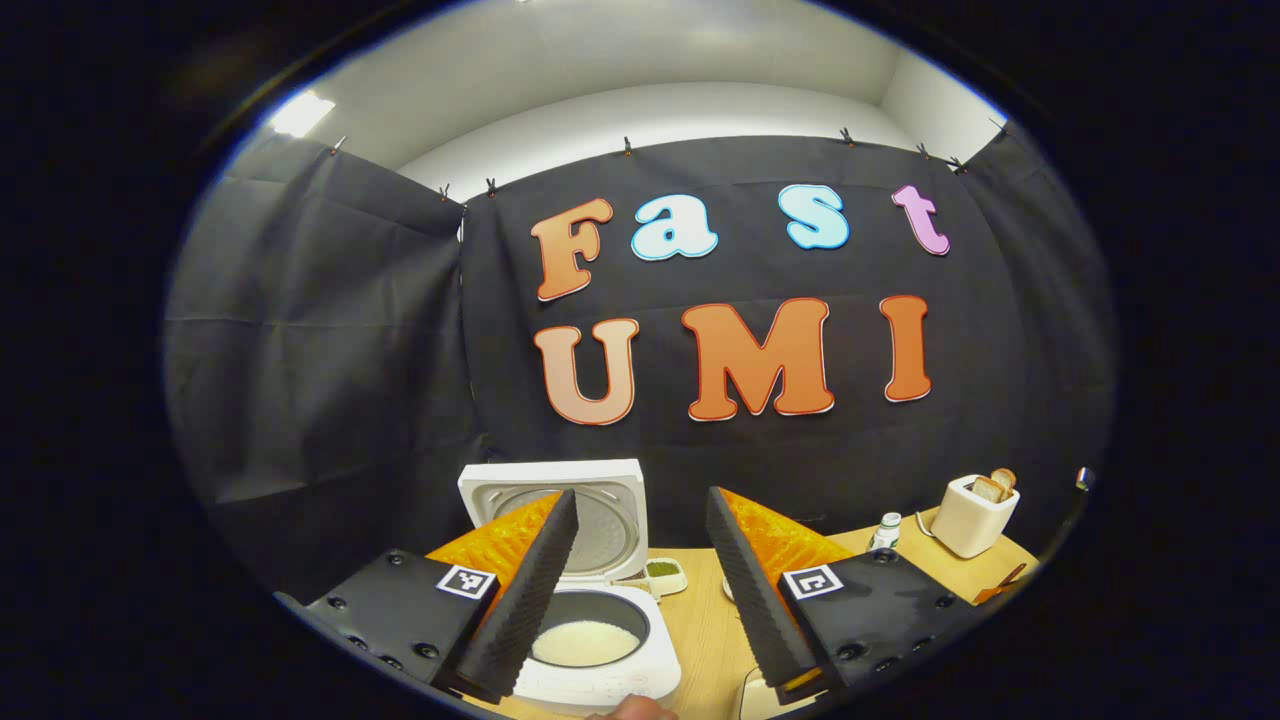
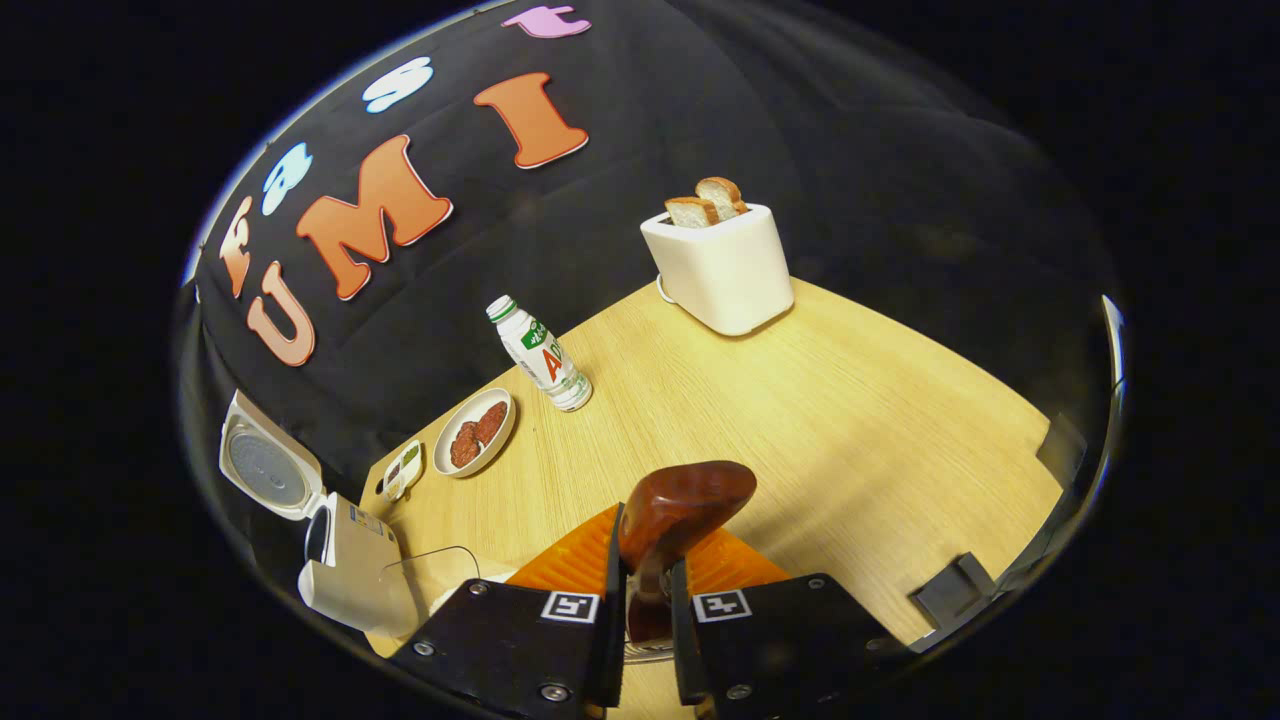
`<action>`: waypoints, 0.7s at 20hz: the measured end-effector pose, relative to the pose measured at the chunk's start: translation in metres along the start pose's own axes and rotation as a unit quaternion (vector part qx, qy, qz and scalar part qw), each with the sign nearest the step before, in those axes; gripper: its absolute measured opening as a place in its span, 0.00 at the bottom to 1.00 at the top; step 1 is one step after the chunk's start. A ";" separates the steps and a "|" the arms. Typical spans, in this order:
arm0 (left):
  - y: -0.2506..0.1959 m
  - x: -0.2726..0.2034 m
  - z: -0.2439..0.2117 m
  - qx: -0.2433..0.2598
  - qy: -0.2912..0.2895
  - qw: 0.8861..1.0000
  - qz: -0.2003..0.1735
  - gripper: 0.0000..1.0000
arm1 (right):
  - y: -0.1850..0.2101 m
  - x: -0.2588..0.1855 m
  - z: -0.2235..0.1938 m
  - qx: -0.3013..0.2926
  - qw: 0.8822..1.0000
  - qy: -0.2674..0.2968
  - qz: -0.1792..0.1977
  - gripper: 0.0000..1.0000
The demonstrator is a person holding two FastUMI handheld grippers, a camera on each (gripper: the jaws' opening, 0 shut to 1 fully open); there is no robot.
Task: Close the left gripper, press the button to open the rice cooker; take a wooden spoon from the chopstick holder with the right hand, scoop a spoonful of rice and pour it into the rice cooker, then put the wooden spoon back into the chopstick holder.
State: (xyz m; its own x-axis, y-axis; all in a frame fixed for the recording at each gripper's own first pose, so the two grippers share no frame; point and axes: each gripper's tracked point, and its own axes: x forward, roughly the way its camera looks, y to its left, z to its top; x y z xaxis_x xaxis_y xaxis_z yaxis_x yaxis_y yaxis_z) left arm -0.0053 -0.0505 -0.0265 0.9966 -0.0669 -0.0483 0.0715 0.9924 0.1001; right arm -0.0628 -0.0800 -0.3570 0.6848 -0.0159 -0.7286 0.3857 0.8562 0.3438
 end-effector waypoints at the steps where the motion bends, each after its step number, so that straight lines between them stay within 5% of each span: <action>1: 0.002 -0.001 -0.001 -0.002 0.000 1.000 -0.001 0.90 | 0.003 -0.003 0.003 -0.004 1.000 -0.005 0.000 0.17; 9: 0.049 -0.003 -0.023 -0.026 0.022 0.999 0.013 0.90 | 0.047 -0.062 0.063 -0.068 0.995 -0.075 -0.005 0.13; 14: 0.083 -0.008 -0.033 -0.026 0.027 0.999 0.034 0.90 | 0.119 -0.089 0.074 -0.108 0.987 -0.102 0.060 0.13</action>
State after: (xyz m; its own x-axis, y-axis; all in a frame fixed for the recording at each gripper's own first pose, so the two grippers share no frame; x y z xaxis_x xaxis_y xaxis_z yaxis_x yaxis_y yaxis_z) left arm -0.0083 0.0357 -0.0502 0.9953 0.0057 -0.0967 -0.0006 0.9986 0.0530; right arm -0.0324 -0.0149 -0.2078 0.8370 0.0079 -0.5472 0.1682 0.9478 0.2709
